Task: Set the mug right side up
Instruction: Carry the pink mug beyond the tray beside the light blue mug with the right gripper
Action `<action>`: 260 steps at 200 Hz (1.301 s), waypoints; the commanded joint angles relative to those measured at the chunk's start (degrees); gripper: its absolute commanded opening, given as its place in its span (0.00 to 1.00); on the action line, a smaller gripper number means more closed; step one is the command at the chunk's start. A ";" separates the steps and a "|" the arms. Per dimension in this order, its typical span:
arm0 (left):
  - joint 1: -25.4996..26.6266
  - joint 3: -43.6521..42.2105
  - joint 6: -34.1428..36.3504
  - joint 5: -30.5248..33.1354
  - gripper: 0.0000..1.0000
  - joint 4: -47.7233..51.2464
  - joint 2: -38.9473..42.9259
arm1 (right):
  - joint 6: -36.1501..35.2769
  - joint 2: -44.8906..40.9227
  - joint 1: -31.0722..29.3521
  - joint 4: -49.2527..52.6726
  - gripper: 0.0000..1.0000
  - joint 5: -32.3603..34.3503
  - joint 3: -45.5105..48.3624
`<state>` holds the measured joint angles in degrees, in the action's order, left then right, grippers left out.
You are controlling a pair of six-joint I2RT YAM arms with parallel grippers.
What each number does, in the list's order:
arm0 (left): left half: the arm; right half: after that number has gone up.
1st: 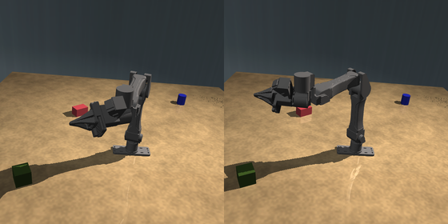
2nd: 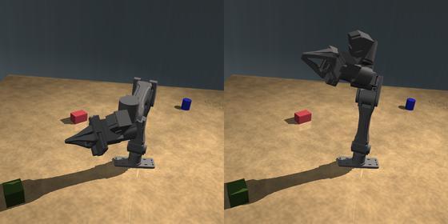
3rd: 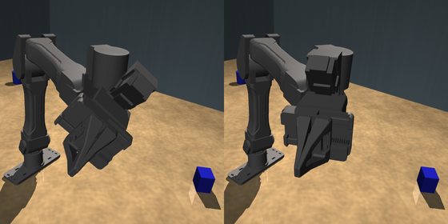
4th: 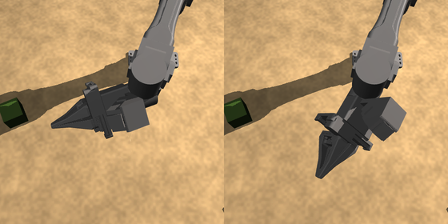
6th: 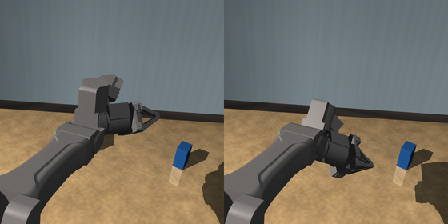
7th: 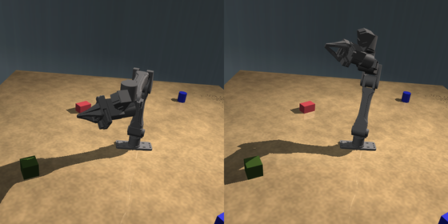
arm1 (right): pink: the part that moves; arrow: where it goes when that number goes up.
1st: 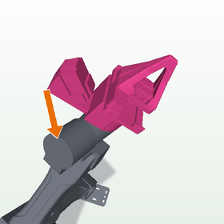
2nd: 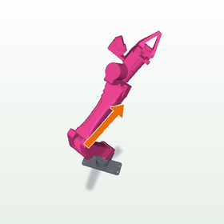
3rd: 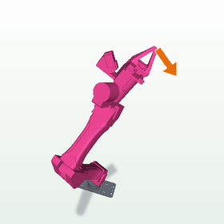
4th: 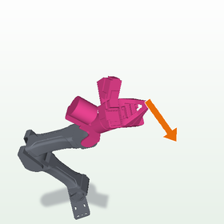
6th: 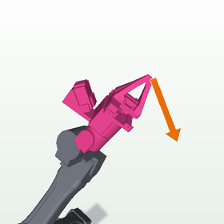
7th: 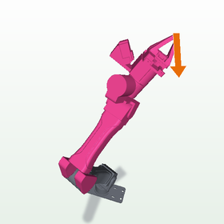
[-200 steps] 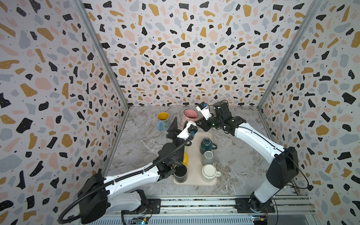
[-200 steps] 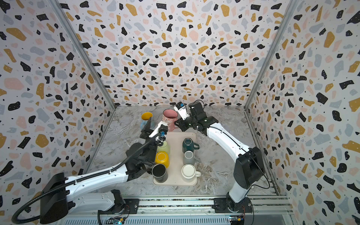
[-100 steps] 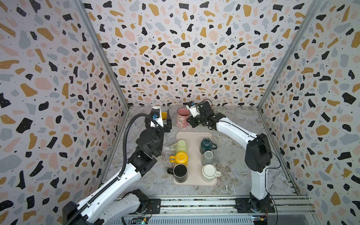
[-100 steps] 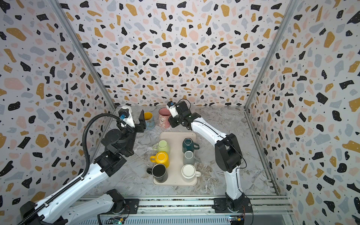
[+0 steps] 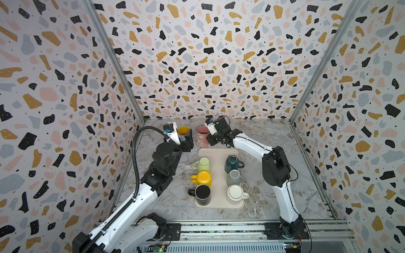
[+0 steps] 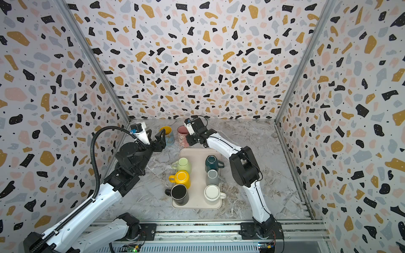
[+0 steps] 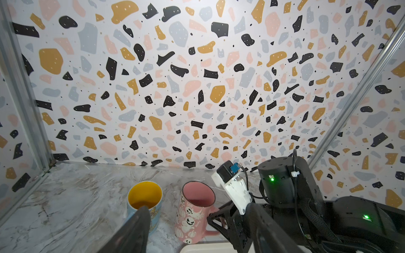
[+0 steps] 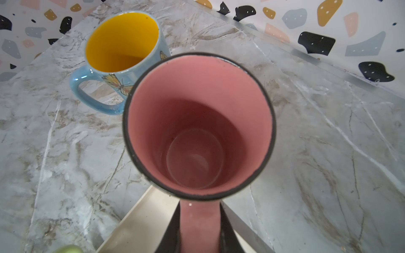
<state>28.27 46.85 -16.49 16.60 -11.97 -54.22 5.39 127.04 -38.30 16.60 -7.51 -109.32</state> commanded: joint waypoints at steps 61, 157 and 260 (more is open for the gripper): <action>-1.03 -1.85 -2.76 -2.16 0.73 -2.02 2.16 | 1.42 2.64 -1.16 -6.97 0.00 3.76 -9.58; -1.38 -1.59 -2.41 -4.27 0.74 -2.01 1.05 | 1.80 6.33 -1.95 -5.67 0.00 4.43 -13.79; -1.64 -1.58 -0.28 -4.34 0.75 -2.01 1.12 | 0.84 8.62 -3.40 -3.97 0.00 6.05 -15.51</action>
<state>27.05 45.45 -17.54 12.49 -11.86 -53.43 6.37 138.06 -41.12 15.92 -2.24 -121.10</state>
